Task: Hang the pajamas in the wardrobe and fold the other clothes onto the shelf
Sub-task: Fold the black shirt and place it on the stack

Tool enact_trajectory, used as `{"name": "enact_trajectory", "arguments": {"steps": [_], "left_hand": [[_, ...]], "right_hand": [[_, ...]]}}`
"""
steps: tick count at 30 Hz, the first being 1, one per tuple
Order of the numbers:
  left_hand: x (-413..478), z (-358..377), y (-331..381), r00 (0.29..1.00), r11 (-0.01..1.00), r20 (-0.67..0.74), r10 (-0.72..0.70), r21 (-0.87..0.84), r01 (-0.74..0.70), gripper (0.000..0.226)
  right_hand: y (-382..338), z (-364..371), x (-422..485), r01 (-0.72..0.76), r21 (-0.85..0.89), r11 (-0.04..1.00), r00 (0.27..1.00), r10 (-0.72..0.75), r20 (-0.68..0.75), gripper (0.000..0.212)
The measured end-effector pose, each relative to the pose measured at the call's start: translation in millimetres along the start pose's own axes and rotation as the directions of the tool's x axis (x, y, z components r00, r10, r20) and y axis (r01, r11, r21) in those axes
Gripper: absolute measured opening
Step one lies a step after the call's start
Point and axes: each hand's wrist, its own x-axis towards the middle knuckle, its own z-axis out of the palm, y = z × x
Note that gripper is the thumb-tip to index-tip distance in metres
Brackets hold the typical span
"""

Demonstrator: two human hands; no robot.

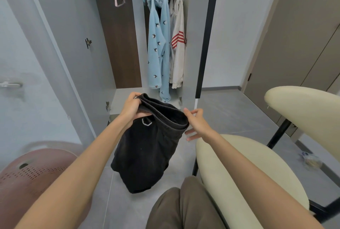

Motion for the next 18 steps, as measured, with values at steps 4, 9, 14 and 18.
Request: {"name": "enact_trajectory", "arguments": {"steps": [4, 9, 14, 18], "left_hand": [[-0.8, 0.3, 5.5, 0.999, 1.000, 0.039, -0.006, 0.022, 0.005, 0.030], [-2.3, -4.5, 10.8, 1.000, 0.999, -0.001, 0.007, 0.038, -0.007, 0.032], [-3.1, -6.0, 27.5, 0.998, 0.998, -0.041, 0.047, 0.034, -0.046, 0.032], [1.9, -1.8, 52.7, 0.987, 0.978, -0.052, 0.155, 0.149, -0.146, 0.030]], "right_hand": [[-0.4, 3.6, 2.6, -0.098, -0.030, 0.995, 0.990, 0.100, 0.100, 0.047], [-11.5, 6.4, 0.3, -0.153, -0.192, 0.969, 0.919, 0.211, 0.333, 0.016], [-42.3, 5.8, -3.6, -0.028, -0.317, 0.948, 0.965, 0.108, 0.238, 0.009], [-72.4, -11.1, -15.8, 0.024, -0.238, 0.971, 0.970, 0.035, 0.240, 0.012]]}}
